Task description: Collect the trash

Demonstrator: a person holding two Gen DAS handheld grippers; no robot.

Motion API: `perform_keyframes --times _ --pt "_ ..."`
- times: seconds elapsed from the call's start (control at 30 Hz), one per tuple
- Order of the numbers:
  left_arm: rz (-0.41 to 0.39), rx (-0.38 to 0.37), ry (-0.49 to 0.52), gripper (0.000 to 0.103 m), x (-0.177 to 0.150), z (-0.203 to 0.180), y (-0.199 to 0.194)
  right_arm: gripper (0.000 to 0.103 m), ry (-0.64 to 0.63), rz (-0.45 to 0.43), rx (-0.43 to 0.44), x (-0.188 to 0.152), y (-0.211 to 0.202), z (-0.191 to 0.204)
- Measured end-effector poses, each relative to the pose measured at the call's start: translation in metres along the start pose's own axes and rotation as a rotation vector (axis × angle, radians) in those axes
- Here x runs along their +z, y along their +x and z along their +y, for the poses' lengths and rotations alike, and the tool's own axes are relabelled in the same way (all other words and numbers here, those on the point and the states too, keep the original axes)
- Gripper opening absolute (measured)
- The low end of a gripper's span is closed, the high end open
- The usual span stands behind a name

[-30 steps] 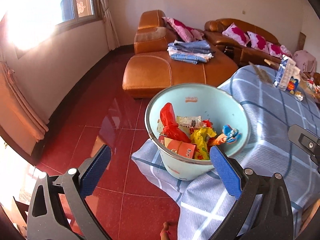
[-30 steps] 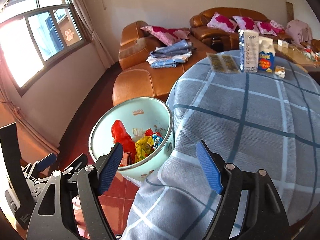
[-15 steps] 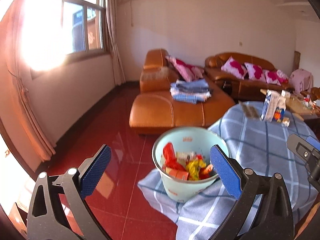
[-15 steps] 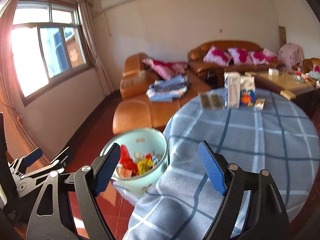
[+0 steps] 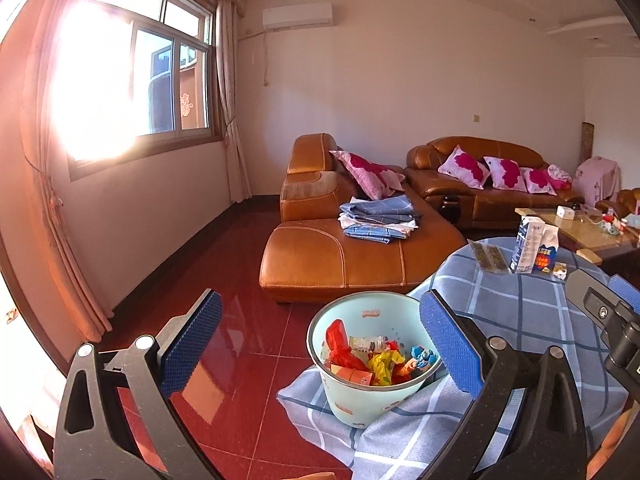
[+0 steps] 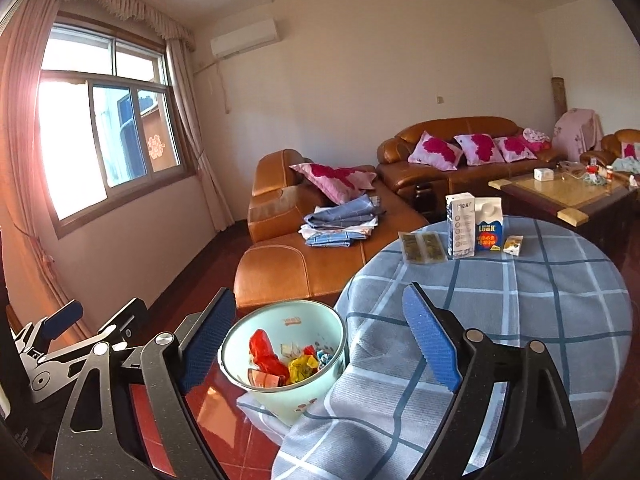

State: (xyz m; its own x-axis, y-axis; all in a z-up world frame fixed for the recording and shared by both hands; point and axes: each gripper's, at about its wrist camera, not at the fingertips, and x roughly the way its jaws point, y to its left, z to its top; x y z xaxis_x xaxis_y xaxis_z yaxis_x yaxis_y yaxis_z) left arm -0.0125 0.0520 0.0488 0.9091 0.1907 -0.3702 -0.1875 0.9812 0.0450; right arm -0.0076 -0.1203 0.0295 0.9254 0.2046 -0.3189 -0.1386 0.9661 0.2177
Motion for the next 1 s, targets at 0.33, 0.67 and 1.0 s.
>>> perform_keyframes --times 0.33,0.67,1.0 --pt "-0.022 -0.005 0.004 0.097 0.002 0.000 -0.008 0.085 0.005 -0.019 0.000 0.001 -0.007 0.001" --pt "-0.029 -0.009 -0.003 0.097 0.002 0.000 -0.014 0.085 0.013 -0.022 0.002 0.001 -0.012 0.001" --pt "-0.028 -0.005 0.000 0.097 0.002 0.000 -0.014 0.085 0.019 -0.019 0.000 0.001 -0.010 -0.001"
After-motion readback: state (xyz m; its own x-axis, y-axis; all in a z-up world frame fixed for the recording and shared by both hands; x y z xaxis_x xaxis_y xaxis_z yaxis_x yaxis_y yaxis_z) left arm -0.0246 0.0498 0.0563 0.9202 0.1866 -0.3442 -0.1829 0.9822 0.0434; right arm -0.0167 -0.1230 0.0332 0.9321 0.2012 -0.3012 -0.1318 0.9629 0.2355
